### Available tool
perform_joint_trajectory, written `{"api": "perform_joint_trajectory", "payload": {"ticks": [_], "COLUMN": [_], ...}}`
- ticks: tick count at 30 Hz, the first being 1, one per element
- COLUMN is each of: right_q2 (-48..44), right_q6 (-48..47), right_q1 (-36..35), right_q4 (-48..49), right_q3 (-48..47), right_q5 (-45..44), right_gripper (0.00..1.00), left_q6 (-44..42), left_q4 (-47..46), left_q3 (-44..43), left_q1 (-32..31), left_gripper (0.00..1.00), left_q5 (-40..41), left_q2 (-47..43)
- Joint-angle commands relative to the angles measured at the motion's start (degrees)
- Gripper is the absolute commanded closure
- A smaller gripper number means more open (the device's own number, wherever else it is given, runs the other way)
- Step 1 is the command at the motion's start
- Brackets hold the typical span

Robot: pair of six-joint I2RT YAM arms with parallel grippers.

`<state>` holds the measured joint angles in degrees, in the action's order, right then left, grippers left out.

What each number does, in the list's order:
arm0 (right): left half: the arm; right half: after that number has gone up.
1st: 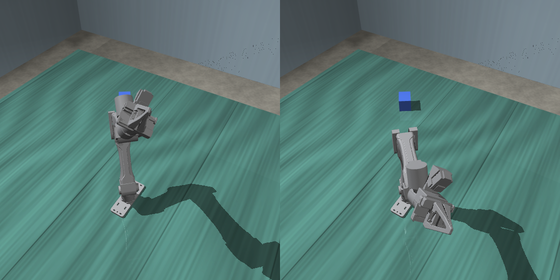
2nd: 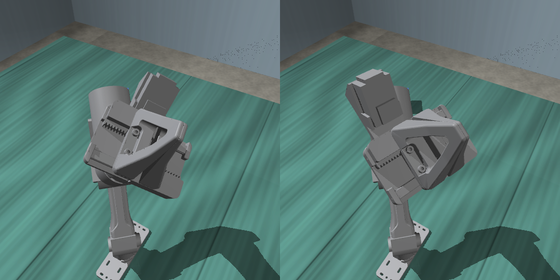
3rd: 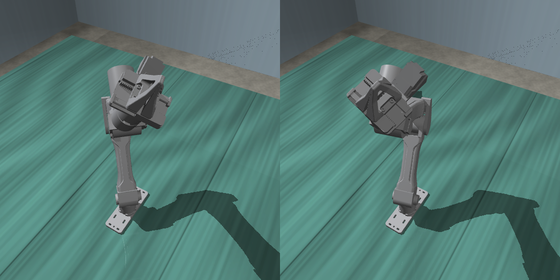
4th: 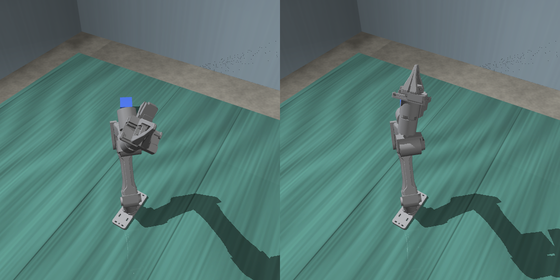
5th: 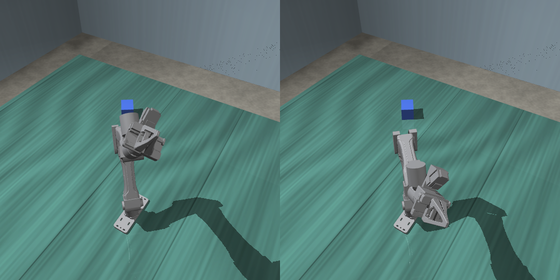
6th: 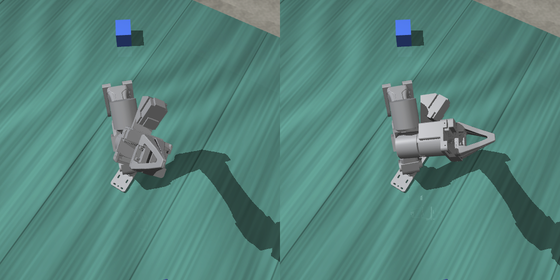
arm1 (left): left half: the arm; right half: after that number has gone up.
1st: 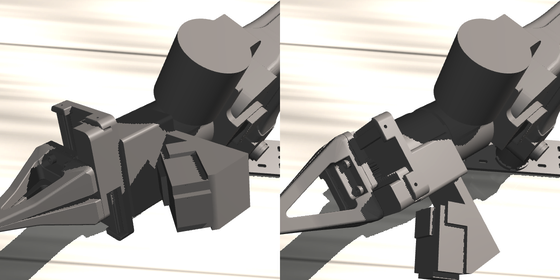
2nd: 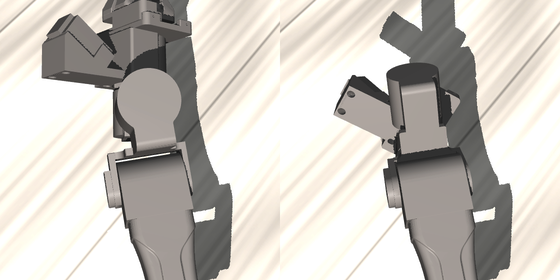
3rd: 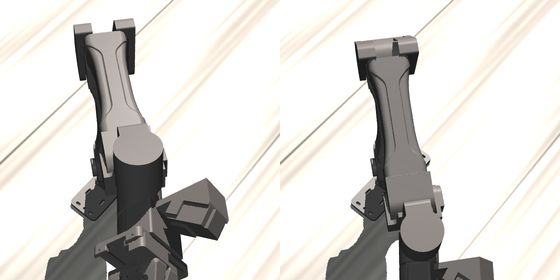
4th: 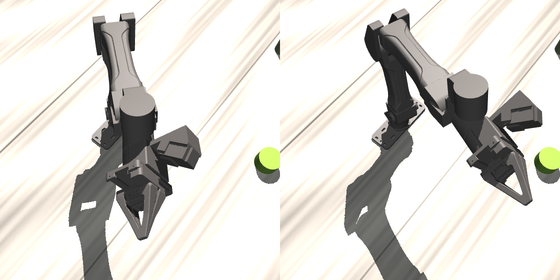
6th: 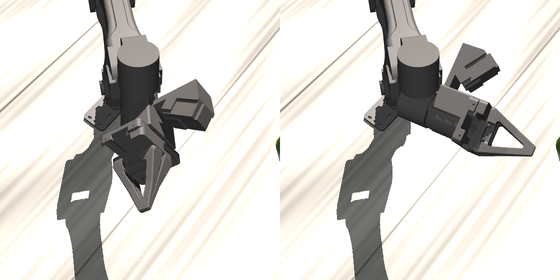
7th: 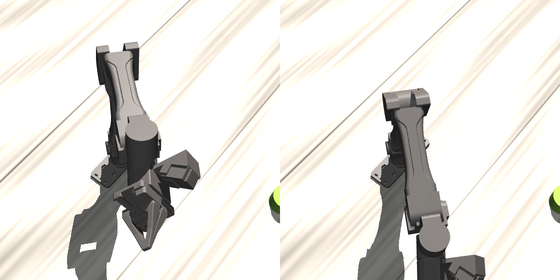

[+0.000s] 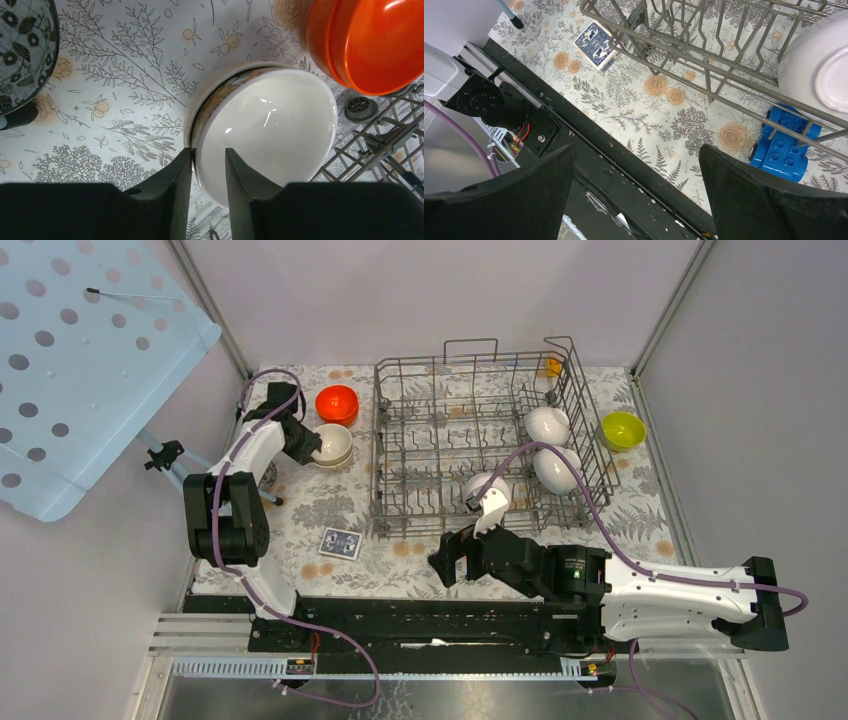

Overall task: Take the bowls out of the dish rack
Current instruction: Place the bowl with the bowl.

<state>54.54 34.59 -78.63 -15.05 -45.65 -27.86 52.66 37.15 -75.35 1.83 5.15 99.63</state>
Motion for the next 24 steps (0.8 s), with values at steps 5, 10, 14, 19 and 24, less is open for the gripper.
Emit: {"api": "perform_joint_trajectory", "payload": {"ticks": [5,10,14,19,24], "right_q2": [-1.7,-1.8,-1.9,-2.1,-2.3], "right_q6": [0.7,0.8,0.8,0.7,0.8], "right_q1": [0.1,0.1,0.1,0.1,0.1], "right_q4": [0.1,0.0,-0.1,-0.2,-0.4], "right_q3": [0.5,0.6,0.6,0.6,0.7], "right_q5": [-2.9,-3.0,-2.9,-2.9,-2.7], "right_gripper": [0.00,0.00,0.00,0.00,0.00], "left_q6": [-0.6,-1.0,-1.2,-1.4,-1.9], "left_q4": [-3.3,-2.9,-3.0,-3.0,-2.6], "left_q3": [0.3,0.3,0.5,1.1,1.5], "left_q1": [0.2,0.2,0.2,0.2,0.2], "left_gripper": [0.64,0.59,0.55,0.55,0.56], "left_q5": [-1.3,-1.1,-1.0,-0.7,1.9], "left_q2": [-3.5,-5.0,-6.2,-6.4,-6.5]}}
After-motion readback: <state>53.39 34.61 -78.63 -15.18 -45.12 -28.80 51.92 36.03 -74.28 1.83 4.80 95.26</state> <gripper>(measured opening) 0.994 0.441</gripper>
